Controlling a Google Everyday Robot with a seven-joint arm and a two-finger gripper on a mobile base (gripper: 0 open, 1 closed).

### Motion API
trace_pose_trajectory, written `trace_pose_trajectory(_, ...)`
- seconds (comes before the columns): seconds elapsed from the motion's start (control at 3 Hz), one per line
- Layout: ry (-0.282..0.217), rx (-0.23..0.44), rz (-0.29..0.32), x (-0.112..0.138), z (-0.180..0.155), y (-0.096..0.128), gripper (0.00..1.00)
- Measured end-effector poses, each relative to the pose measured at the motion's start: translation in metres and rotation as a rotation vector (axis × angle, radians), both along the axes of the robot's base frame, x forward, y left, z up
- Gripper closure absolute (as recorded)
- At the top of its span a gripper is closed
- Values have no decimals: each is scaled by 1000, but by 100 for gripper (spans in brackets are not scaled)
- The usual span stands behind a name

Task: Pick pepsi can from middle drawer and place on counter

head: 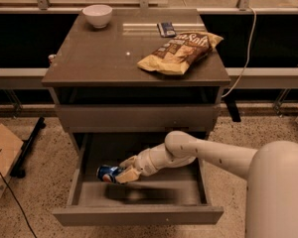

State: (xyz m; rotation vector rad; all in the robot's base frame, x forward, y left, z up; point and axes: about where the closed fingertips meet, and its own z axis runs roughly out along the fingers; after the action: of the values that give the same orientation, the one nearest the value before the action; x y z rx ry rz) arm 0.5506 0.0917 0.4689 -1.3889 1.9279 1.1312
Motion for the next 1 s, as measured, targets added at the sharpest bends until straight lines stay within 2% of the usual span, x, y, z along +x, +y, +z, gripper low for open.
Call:
trace_pose_trajectory(0.33,-49,-4,50,-7,48,-21,100)
trace_pose_trajectory(0.67,-114,-30,72,-14,101,-49,100)
trace_pose_trajectory(1.0,-198,-81,93,-9,150,-75,100)
